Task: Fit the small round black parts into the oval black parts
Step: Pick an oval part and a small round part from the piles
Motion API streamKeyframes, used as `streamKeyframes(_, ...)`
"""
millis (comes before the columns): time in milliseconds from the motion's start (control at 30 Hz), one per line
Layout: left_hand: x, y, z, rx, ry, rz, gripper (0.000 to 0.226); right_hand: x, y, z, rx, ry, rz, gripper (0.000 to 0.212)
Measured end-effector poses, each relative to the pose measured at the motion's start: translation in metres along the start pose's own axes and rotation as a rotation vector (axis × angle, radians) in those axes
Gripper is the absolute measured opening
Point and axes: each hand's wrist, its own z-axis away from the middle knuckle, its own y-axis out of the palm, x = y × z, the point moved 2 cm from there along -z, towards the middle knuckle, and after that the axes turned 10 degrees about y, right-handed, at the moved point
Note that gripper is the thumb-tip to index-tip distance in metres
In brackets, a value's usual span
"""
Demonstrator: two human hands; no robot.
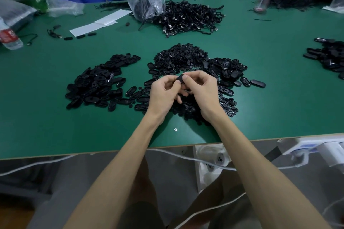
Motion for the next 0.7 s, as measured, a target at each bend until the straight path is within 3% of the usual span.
streamKeyframes(700,0.002,-0.0009,-0.0006,0.002,-0.042,0.057,0.017,-0.0013,-0.0027,-0.0018,0.011,-0.017,-0.061,0.003)
